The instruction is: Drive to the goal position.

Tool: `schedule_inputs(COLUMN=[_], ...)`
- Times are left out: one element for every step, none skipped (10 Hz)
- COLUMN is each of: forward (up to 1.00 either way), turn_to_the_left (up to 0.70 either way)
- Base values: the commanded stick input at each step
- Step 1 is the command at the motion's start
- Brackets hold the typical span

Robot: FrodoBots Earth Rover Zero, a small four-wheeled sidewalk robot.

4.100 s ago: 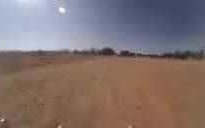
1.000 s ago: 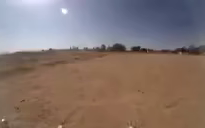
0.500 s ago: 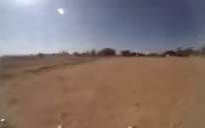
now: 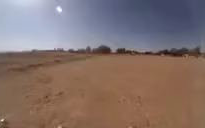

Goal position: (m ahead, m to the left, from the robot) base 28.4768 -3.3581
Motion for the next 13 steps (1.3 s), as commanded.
schedule_inputs(forward=[1.0,1.0,1.0,1.0,1.0,1.0,1.0,1.0,1.0,1.0,1.0,1.0,1.0], turn_to_the_left=[0.0,0.0,0.0,0.0,0.0,0.0,0.0,0.0,0.0,0.0,0.0,0.0,0.0])
